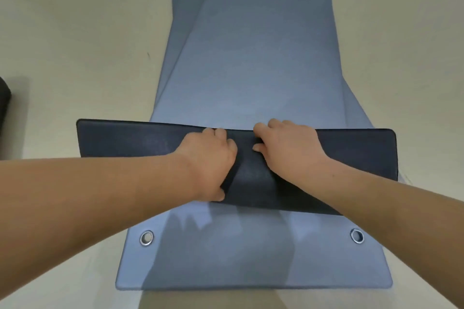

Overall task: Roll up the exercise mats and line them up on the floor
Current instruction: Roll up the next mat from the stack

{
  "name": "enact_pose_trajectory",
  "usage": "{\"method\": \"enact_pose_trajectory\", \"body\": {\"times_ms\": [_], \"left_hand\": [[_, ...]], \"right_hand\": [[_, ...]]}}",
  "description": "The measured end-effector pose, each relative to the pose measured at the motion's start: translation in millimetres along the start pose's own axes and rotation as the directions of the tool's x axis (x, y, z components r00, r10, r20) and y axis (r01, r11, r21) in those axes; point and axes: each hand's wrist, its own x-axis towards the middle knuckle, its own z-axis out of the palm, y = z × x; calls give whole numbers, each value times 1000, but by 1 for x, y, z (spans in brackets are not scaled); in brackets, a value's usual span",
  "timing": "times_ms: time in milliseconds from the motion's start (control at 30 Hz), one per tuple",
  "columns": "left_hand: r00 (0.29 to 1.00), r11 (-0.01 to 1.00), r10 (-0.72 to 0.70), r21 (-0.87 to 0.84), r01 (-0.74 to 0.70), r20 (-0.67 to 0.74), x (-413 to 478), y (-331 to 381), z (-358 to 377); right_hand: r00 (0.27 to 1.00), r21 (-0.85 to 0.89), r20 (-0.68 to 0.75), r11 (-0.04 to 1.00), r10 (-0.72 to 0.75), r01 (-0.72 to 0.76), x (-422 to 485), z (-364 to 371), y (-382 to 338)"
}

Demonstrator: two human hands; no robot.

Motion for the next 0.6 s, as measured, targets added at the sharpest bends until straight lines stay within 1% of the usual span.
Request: {"method": "enact_pose_trajectory", "body": {"times_ms": [67,133,200,233,300,367,433,500,567,600], "left_hand": [[998,998,-49,32,47,51,7,10,12],[995,996,-88,-15,89,45,17,20,26],[994,990,-101,-101,97,-30,27,24,37],[993,989,-88,-125,78,-81,32,23,40],[988,991,-46,-130,27,-146,36,17,44],[985,994,-24,-105,6,-173,31,13,49],[985,1000,-16,-2,16,-170,21,11,54],[988,995,-47,84,60,-148,15,6,57],[985,991,-112,52,120,-133,15,-2,56],[985,992,-125,15,128,-118,17,-6,55]], "right_hand": [[1000,-32,9,999,-6,6,0,0,5],[998,-65,59,997,-39,43,-9,-2,11],[986,-70,154,995,-62,73,-22,1,14],[978,-71,203,995,-53,68,-28,6,16],[967,-65,252,996,-41,59,-35,21,20],[969,-39,233,995,-80,91,-37,34,25],[965,23,224,990,-138,136,-34,38,33],[955,70,219,979,-200,189,-24,35,40],[948,55,214,972,-235,228,-12,25,45],[948,9,212,971,-236,239,-7,20,45]]}}
